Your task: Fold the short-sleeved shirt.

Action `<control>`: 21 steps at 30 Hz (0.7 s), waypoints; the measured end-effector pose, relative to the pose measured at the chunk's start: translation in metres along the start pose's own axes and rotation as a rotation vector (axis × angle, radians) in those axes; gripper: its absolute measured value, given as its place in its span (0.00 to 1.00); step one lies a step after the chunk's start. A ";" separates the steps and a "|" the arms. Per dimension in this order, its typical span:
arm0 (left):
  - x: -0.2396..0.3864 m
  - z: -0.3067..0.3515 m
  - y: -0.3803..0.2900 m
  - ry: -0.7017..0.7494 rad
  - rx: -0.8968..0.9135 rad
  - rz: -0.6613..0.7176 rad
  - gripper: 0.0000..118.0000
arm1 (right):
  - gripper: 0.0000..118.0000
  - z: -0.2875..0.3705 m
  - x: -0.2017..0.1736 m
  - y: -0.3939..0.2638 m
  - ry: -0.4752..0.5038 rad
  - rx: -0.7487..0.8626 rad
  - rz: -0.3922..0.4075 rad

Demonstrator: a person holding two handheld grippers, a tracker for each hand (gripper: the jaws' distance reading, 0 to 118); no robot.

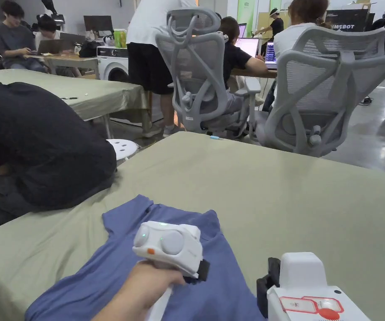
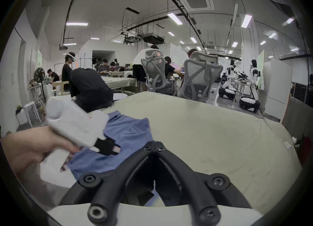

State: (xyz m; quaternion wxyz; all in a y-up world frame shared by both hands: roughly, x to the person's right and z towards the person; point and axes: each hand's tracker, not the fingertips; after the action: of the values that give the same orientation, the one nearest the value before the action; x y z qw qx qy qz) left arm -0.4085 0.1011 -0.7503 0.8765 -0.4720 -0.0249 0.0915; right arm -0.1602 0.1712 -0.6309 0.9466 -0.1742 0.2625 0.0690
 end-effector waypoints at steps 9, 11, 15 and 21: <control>0.007 -0.110 0.026 0.127 -0.115 -0.002 0.90 | 0.00 -0.015 0.057 -0.017 -0.090 -0.053 -0.028; 0.011 -0.105 0.023 0.147 -0.087 -0.061 0.84 | 0.00 -0.014 0.067 -0.022 -0.112 -0.065 -0.033; 0.017 -0.078 0.023 0.146 -0.049 -0.072 0.01 | 0.00 -0.002 0.092 -0.030 -0.112 -0.079 -0.113; 0.078 -0.022 0.032 0.162 0.054 -0.119 0.01 | 0.00 0.051 0.143 -0.040 -0.164 -0.058 -0.208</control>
State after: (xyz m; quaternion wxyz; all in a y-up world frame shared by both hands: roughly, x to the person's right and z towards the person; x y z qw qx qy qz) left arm -0.3336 0.1145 -0.7922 0.8920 -0.4516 0.0205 0.0018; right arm -0.0050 0.1580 -0.6528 0.9614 -0.2215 0.1628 -0.0080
